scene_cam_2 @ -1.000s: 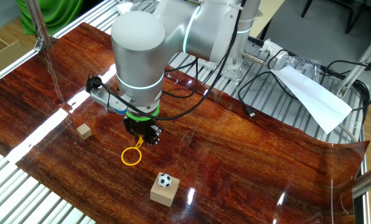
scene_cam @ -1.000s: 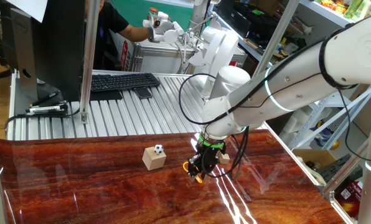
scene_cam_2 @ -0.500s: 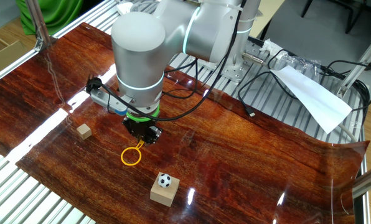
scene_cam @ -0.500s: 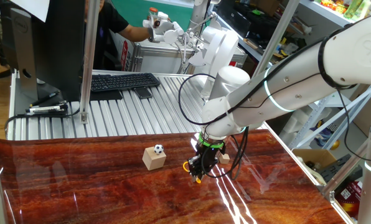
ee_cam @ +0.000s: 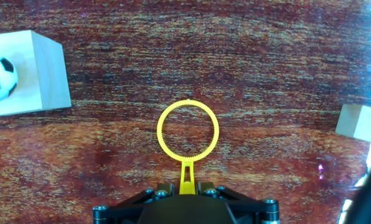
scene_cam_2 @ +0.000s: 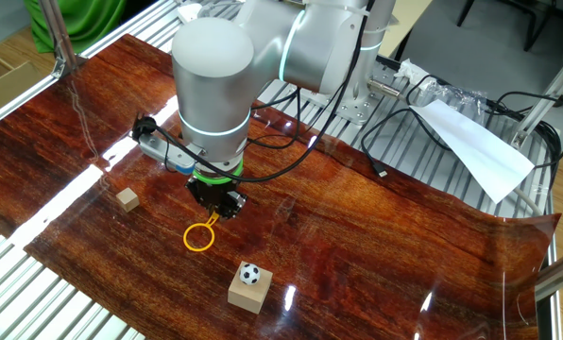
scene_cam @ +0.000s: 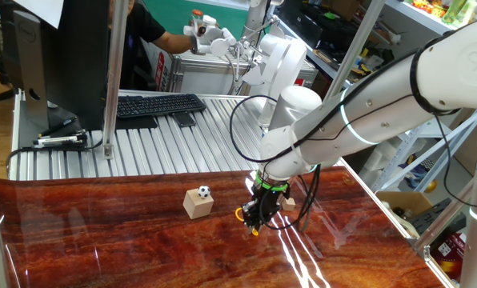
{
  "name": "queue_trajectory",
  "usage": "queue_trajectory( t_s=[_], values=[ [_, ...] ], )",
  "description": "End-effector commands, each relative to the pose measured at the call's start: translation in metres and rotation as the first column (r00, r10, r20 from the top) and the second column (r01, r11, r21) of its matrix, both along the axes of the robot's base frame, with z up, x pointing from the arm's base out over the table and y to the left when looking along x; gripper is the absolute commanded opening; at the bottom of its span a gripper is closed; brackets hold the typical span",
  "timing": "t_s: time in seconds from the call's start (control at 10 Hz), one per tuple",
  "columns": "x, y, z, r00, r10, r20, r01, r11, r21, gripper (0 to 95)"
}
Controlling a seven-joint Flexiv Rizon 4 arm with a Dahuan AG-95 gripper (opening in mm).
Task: Attach the bubble ring to the ball
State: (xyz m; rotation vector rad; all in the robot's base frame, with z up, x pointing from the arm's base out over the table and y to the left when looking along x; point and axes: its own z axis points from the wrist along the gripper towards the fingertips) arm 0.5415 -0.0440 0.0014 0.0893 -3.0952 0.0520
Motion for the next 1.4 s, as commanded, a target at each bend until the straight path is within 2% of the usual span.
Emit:
queue_trajectory(
  t_s=[0.1,0.2,0.6,0.8,1.4],
  values=[
    [0.0005,0.0,-0.0002,1.0,0.006,0.002,-0.006,1.0,0.0,19.0],
    [0.0005,0.0001,-0.0003,1.0,0.008,0.002,-0.008,1.0,0.001,0.0],
    [0.0005,0.0001,-0.0003,1.0,0.008,0.008,-0.008,1.0,0.0,0.0],
    [0.0005,0.0001,-0.0003,1.0,0.005,0.02,-0.005,1.0,-0.001,0.0],
    [-0.0003,0.0001,0.0016,1.0,-0.003,0.022,0.003,1.0,0.0,0.0]
  ],
)
